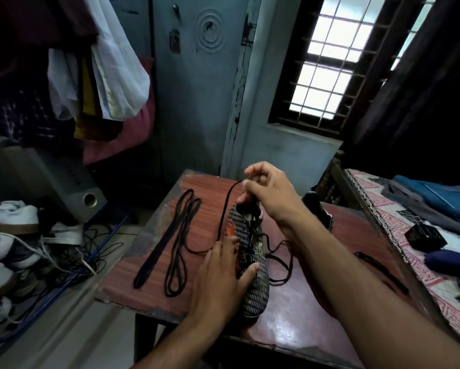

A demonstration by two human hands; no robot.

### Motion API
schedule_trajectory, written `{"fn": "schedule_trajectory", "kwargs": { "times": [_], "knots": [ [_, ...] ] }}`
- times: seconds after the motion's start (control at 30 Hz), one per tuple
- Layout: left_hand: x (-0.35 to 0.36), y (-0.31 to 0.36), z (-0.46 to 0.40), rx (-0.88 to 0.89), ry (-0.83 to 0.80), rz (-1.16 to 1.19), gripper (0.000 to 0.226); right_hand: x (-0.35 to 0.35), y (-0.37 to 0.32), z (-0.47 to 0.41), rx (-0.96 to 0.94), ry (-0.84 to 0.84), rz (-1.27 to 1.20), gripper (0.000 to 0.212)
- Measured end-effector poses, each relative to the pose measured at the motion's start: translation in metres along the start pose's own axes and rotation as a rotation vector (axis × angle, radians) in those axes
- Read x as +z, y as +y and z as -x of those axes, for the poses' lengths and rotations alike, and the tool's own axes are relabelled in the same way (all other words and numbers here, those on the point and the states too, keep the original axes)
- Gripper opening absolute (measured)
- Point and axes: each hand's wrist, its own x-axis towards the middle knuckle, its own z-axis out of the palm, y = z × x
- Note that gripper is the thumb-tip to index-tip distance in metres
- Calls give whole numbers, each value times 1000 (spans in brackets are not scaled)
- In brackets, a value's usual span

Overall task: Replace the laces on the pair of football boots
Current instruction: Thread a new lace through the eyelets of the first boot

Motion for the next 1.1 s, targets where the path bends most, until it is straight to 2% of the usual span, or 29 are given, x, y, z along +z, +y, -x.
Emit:
{"fn": "schedule_trajectory", "kwargs": {
  "times": [0.23,0.37,0.47,0.53,0.63,0.7,0.8,0.9,1.03,1.1],
  "knots": [
    [-4,4,1,-16,21,28,56,-4,-67,8,-205,-60,-101,15],
    [-7,7,2,-2,19,14,53,-3,-91,12,-256,-57,-116,12],
    [-14,12,1,-21,47,79,52,-2,-101,20,-288,-45,7,10],
    [-25,14,-3,-58,141,177,54,-3,-103,26,-296,-66,101,9],
    [-44,13,-12,5,347,382,73,-8,-101,34,-325,-158,286,13],
    [-52,15,-14,66,343,425,82,-13,-98,39,-328,-219,370,15],
    [-54,15,-14,47,356,446,52,-22,-88,47,-298,-227,338,20],
    [-53,13,-13,95,410,473,21,-32,-71,54,-270,-117,290,20],
    [-49,9,-17,-4,351,570,23,-43,-41,65,-271,-1,158,11],
    [-45,3,-20,25,288,512,19,-49,-24,71,-219,54,66,17]
  ]
}}
